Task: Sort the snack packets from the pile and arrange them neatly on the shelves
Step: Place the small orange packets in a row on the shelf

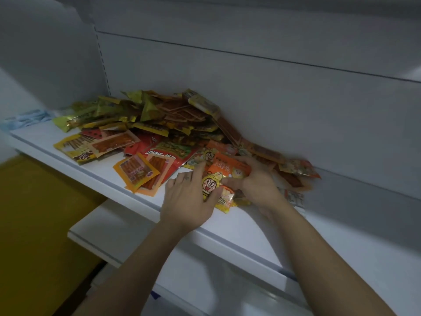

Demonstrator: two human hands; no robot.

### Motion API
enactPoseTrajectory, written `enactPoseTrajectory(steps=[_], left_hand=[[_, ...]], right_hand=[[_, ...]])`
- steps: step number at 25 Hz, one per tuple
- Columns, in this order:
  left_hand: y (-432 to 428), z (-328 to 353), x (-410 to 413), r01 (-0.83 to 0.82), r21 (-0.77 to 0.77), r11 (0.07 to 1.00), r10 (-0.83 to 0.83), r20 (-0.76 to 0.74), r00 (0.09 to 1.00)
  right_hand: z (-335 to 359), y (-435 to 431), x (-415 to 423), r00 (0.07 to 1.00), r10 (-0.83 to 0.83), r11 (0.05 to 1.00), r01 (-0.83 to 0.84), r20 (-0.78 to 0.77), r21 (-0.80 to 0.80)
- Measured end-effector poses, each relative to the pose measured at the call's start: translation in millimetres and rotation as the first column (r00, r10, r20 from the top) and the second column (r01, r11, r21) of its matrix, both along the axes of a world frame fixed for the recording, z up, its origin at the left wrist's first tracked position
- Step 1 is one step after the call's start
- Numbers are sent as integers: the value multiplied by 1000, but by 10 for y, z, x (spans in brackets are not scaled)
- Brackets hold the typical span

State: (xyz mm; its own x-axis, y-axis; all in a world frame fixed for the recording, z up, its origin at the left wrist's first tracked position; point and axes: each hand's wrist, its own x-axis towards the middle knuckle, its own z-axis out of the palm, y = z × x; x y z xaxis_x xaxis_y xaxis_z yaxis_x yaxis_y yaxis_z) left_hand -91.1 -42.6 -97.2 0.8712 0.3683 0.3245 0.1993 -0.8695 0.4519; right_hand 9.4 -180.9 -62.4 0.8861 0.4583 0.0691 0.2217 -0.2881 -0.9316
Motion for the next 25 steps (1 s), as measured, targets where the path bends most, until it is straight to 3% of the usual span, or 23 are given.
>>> enactPoseTrajectory(steps=[3, 8, 10, 15, 19, 21, 25], left_hand=[[-6, 18, -6, 14, -59, 998, -11, 48, 999], [40, 99, 52, 107, -397, 912, -32, 189, 981], [36, 116, 138, 210, -523, 826, -74, 269, 960], [-124, 142, 195, 350, -657, 668, -162, 330, 930], [-96, 105, 231, 399, -643, 653, -221, 342, 913], [-97, 93, 237, 415, -616, 670, -242, 347, 906], [-119, 112, 269, 380, -599, 705, -229, 314, 921]], right_hand=[[34, -76, -21, 1000, 11, 988, -7, -26, 156], [41, -126, 96, 999, 19, 969, -26, 32, 247], [57, -143, 131, 997, 16, 978, -32, 77, 207], [85, -233, 199, 981, 91, 991, -105, 169, 77], [48, -180, 154, 971, 162, 983, -174, 173, 55], [130, -195, 151, 957, 160, 986, -146, 241, -74], [498, -538, 145, 951, 12, 928, 104, 307, -357]])
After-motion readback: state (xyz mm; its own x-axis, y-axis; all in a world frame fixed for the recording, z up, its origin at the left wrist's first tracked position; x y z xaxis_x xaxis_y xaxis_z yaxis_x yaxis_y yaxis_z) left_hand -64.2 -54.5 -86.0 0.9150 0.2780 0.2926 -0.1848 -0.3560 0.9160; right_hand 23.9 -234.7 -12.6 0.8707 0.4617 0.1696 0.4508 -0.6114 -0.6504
